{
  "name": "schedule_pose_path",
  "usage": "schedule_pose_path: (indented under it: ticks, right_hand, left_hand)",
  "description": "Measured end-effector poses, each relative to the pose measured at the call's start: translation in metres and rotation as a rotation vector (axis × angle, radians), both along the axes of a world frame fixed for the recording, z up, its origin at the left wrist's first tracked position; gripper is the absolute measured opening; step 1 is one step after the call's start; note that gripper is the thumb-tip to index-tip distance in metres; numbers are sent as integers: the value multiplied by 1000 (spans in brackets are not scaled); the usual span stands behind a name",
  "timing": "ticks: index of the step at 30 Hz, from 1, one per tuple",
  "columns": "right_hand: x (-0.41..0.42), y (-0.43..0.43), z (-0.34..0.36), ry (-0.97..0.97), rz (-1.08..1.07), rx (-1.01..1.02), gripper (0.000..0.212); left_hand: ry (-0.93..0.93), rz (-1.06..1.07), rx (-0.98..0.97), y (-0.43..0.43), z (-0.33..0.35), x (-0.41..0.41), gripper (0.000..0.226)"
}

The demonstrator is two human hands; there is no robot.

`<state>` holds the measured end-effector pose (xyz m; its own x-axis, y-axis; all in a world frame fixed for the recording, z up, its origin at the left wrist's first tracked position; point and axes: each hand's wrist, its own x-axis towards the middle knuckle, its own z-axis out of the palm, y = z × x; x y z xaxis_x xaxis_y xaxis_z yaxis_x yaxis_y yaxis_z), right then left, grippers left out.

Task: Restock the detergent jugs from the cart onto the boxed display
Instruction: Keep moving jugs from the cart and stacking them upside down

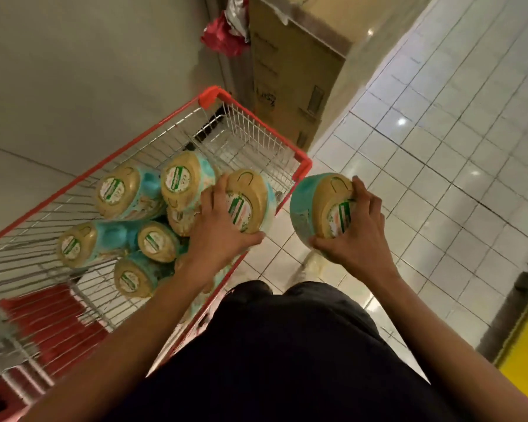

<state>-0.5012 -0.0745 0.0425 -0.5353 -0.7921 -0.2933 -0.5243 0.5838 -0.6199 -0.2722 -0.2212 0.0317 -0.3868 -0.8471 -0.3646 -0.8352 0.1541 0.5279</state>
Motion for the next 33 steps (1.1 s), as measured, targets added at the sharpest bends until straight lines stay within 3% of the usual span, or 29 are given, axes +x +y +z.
schedule_pose_path:
  ticks: [19,33]
  right_hand:
    - [-257,83,-3,-44,-266,-2,136]
    - [-455,-14,-7,-16,-416,7,138]
  left_hand:
    - [8,-300,-14,20,12,-309,142]
    - [68,-475,-1,-99,-1,-553,140]
